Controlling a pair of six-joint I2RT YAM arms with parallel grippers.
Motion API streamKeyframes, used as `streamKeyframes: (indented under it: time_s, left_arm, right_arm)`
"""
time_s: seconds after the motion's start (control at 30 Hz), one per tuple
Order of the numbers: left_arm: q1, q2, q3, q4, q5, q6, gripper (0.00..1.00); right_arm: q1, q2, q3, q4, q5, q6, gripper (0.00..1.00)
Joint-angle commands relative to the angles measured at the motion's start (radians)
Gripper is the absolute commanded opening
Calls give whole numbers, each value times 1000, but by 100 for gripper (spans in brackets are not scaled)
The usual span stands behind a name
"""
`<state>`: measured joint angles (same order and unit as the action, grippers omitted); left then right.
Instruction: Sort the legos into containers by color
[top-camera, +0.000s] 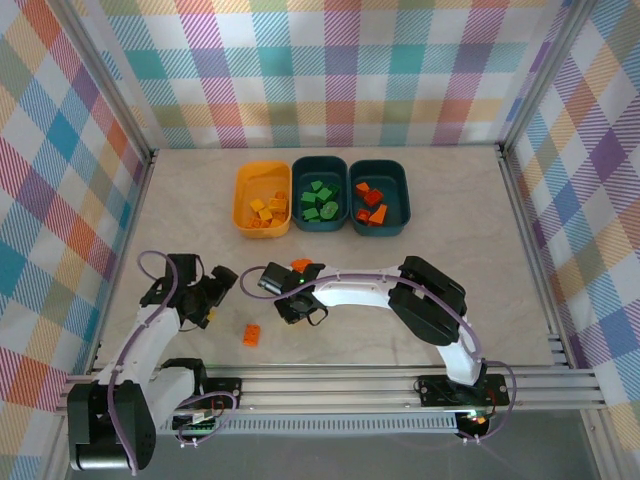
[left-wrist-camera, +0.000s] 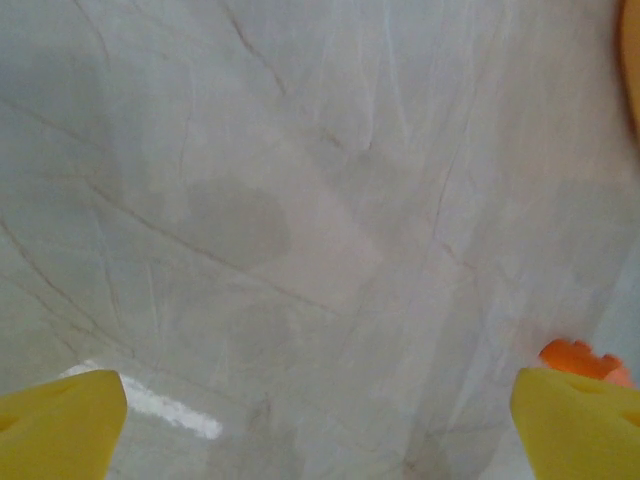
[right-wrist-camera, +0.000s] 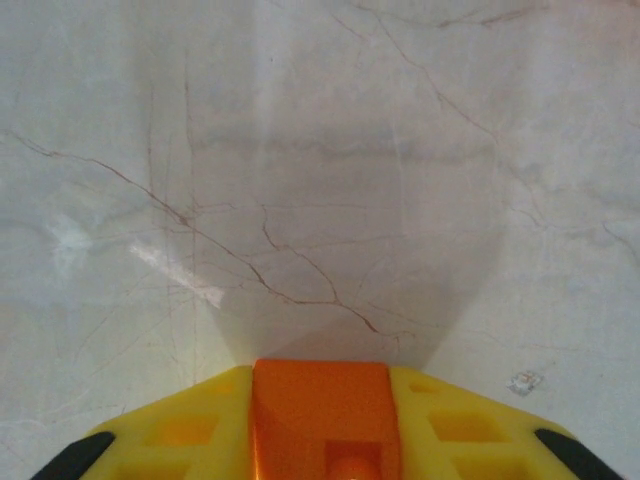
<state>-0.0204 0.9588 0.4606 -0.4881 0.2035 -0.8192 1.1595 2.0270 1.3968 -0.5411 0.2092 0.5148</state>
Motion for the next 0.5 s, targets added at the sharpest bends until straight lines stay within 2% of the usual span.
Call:
streamKeyframes:
  time_s: [0.0, 0.07, 0.27, 0.47]
  left_arm:
    - [-77, -11, 25, -86, -78, 11, 96]
    - [-141, -10, 34, -111, -118, 13, 94]
    - [-416, 10, 82, -221, -311, -3, 91]
    - [-561, 79, 91, -228, -307, 61, 86]
  right_arm:
    - [-8, -42, -11, 25, 17, -8, 29]
    - [-31, -79, -32, 35, 28, -11, 28]
    - [-157, -221, -133, 75, 68, -25, 25]
    - [-301, -331, -195, 75, 90, -68, 25]
